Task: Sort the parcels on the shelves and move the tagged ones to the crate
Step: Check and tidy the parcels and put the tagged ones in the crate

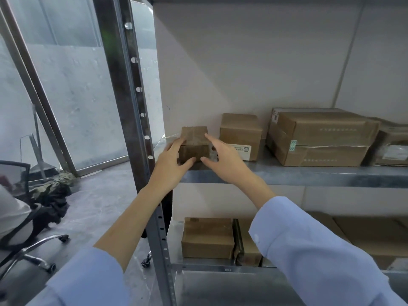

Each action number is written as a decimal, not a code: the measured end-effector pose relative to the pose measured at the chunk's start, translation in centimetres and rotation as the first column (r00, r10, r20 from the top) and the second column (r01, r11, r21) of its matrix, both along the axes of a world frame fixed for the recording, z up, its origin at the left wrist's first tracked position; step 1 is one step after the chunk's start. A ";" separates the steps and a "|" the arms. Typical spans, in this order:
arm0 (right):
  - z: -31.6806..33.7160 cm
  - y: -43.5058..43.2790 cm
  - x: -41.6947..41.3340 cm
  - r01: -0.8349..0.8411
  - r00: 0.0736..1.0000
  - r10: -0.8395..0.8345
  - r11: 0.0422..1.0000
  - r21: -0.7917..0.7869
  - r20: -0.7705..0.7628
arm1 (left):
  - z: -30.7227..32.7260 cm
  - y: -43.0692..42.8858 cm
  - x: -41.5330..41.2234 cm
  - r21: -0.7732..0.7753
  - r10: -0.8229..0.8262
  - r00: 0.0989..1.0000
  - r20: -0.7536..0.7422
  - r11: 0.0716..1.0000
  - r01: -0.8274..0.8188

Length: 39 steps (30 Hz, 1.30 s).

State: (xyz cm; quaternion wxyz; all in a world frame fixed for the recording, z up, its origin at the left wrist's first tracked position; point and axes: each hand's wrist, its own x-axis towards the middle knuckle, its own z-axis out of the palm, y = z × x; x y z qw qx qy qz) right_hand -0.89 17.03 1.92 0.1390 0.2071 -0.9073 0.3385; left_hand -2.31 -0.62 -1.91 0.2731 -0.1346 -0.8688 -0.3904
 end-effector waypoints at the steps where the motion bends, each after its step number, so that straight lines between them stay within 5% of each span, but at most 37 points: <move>1: -0.1 0.1 -0.2 -0.003 1.000 0.003 1.000 -0.011 0.004 | -0.1 0.1 0.1 -0.003 -0.005 1.000 -0.018 1.000 0.005; 6: -1.0 0.7 -0.2 -0.004 1.000 0.003 0.993 -0.115 -0.013 | 0.2 0.0 0.7 0.004 0.041 0.997 -0.071 0.999 -0.041; 15: -0.3 0.6 -0.9 -0.040 0.998 0.045 0.995 -0.091 0.049 | 1.3 -0.1 0.2 0.053 0.008 0.989 0.146 0.998 -0.016; 28: 0.4 1.0 0.6 -0.092 0.996 0.090 0.978 -0.187 -0.021 | 1.3 0.8 2.0 0.203 -0.016 1.000 0.017 0.979 0.012; 39: 1.9 0.9 2.1 -0.024 1.000 0.021 0.933 -0.358 -0.012 | 3.9 0.7 2.7 0.183 -0.136 0.990 -0.038 0.973 0.140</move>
